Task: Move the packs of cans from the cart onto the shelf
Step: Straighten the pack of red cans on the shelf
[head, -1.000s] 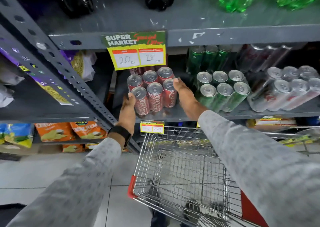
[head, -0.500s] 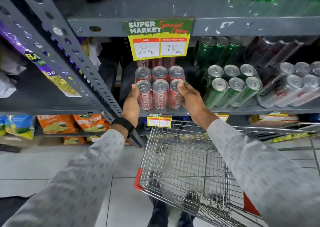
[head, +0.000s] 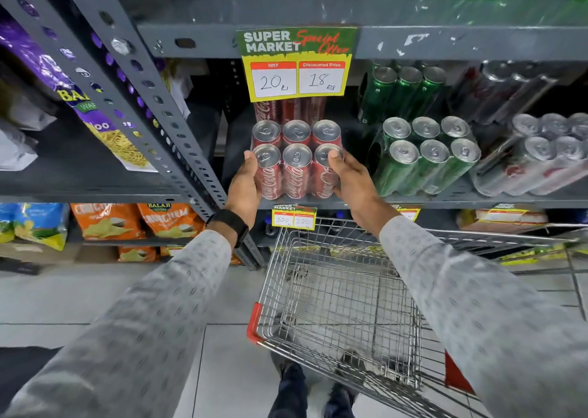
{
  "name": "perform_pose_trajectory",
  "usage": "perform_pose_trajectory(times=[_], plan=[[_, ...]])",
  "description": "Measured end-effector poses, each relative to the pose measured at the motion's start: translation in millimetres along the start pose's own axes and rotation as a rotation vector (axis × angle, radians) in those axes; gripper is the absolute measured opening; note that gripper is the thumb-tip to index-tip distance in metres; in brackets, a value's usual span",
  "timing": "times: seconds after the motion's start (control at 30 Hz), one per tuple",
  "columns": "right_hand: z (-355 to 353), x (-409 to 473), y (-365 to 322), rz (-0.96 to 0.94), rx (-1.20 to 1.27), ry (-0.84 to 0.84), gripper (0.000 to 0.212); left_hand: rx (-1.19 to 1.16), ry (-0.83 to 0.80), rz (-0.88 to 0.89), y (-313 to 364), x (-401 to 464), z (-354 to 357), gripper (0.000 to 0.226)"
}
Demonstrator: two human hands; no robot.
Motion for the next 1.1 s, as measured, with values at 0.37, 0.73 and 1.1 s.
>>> perform_pose_trajectory(times=[0.37, 0.73, 1.1], plan=[[-0.2, 1.2, -2.5, -0.013, 0.022, -0.004, 0.044, -0.008, 0.0, 0.014, 2.3, -3.2, 2.6, 0.044], [1.1, -1.0, -3.6, -0.007, 0.023, 0.01, 0.044, -0.023, 0.0, 0.01, 6.0, -6.6, 5.3, 0.049], [-2.5, 4.6, -2.1, -0.012, -0.053, -0.015, 0.048, -0.042, 0.01, 0.009, 5.8, -7.3, 8.2, 0.04]])
Point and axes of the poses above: each hand's wrist, its own x-axis towards the middle knuckle, its own z-axis out of the palm, y = z × x, the point moved 9 cm from there along x, towards the middle knuckle, and after that the axes turned 12 degrees about -y, right-handed, at the moved point
